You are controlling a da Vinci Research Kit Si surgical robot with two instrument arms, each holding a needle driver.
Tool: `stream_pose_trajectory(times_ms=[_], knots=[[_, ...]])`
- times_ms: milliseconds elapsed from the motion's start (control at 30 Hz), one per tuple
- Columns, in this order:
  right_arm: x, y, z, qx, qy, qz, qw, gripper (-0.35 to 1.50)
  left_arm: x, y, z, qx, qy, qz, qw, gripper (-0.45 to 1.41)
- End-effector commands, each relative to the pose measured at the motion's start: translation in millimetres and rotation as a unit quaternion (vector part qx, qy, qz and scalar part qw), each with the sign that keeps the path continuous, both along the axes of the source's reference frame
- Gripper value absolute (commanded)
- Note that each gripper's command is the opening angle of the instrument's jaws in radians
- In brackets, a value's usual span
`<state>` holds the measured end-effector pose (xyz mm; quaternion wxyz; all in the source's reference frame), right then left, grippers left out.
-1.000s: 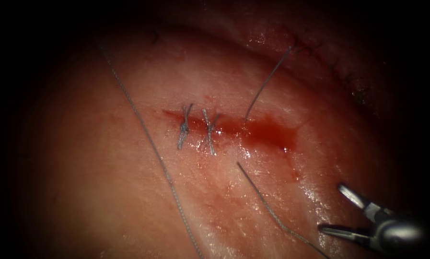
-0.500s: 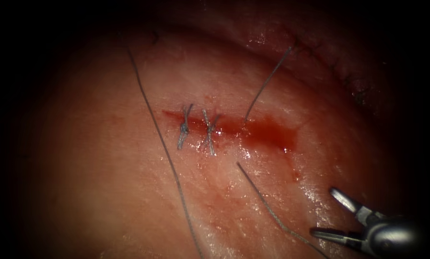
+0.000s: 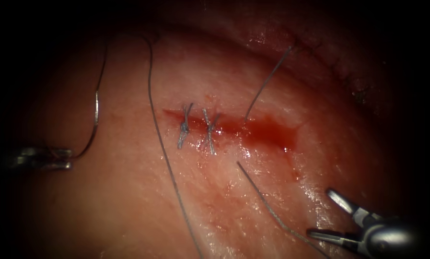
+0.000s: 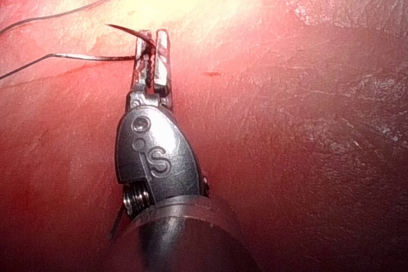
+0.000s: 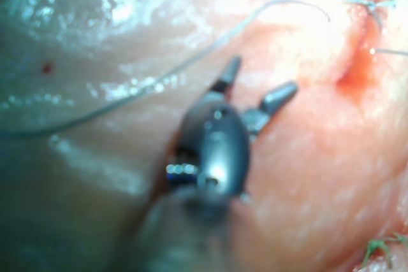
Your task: Wound Closure
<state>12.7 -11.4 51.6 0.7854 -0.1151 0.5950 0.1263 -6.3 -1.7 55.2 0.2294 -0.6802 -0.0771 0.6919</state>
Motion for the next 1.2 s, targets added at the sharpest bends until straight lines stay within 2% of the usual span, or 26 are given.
stream_pose_trajectory(times_ms=[33,133,167,200,267,333,533,700,800,900,1000,1200], knots=[[0.7,-0.5,0.6,0.002,0.003,-0.001,1.0,1.45,-0.4,-0.7,0.7,0.015,0.002,-0.007,1.0,-0.13],[0.7,-0.5,0.6,0.002,0.003,-0.001,1.0,1.45,-0.2,-0.2,0.8,0.046,0.01,-0.024,0.999,0.37],[0.8,-0.5,0.6,0.002,0.003,-0.001,1.0,1.45,-0.1,-0.1,0.9,0.063,0.013,-0.031,0.997,0.69],[0.8,-0.5,0.6,0.002,0.002,0.0,1.0,1.45,0.0,0.0,1.0,0.075,0.018,-0.041,0.996,0.87],[0.8,-0.5,0.6,0.002,0.002,0.0,1.0,1.45,0.3,0.2,1.2,0.092,0.027,-0.057,0.994,1.14],[0.8,-0.5,0.6,0.002,0.002,0.0,1.0,1.46,1.3,0.3,1.4,0.093,0.041,-0.068,0.992,1.26],[0.8,-0.5,0.6,0.002,0.002,0.0,1.0,1.46,6.5,0.6,0.8,0.108,0.086,-0.076,0.987,1.29],[0.8,-0.5,0.6,0.002,0.002,0.0,1.0,1.46,12.5,2.6,-1.7,0.123,0.147,-0.086,0.978,1.26],[0.8,-0.3,0.6,0.003,0.002,0.0,1.0,1.46,13.0,2.9,-3.7,0.129,0.153,-0.086,0.976,1.21],[0.6,0.2,0.4,0.005,0.002,0.0,1.0,1.45,10.7,2.7,-5.8,0.13,0.139,-0.072,0.979,1.11],[0.2,1.3,-0.2,0.011,0.001,0.001,1.0,1.41,6.4,2.1,-7.2,0.119,0.133,-0.052,0.983,1.04],[-1.3,4.7,-2.4,0.014,0.006,0.016,1.0,1.36,-4.7,0.3,-8.6,0.083,0.154,0.016,0.985,0.79]])
